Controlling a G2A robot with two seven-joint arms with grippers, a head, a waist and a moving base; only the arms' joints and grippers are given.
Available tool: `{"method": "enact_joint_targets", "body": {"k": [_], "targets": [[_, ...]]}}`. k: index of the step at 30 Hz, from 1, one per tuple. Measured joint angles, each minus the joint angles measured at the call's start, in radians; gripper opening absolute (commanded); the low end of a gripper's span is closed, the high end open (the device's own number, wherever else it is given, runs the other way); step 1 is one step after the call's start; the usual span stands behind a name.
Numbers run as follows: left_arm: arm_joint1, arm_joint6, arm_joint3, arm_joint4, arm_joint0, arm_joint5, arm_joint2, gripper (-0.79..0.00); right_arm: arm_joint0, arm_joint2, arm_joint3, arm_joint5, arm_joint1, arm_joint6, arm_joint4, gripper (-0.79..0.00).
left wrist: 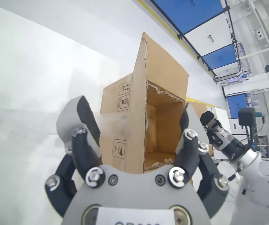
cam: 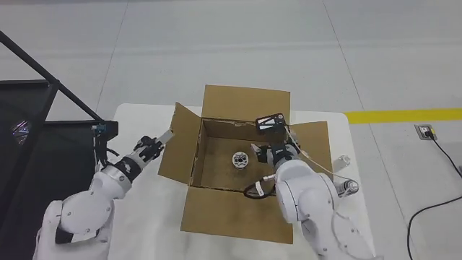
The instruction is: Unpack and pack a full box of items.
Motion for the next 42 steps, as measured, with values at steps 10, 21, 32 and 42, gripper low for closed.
{"method": "enact_joint_targets", "body": {"k": [10,21,32,42], "targets": [[0.005,0.019,0.034,0.029,-0.026,0.023,0.056,-0.785,0.000,0.000,0.000,0.000,0.000,0.000,0.000,0.000],[0.014,0.035,0.012,-0.007,-0.002,0.026,0.032,-0.785,0.000,0.000,0.000,0.000,0.000,0.000,0.000,0.000],[0.030,0.004,0.013,-0.028,0.023,-0.020,-0.023,-0.785,0.028,-0.045,0.075,-0.104,-0.015,-0.010,0.047,0.000],[0.046,-0.016,0.029,-0.049,0.039,-0.058,-0.065,-0.785,0.187,-0.191,0.324,-0.130,-0.081,-0.011,0.167,0.000]]}}
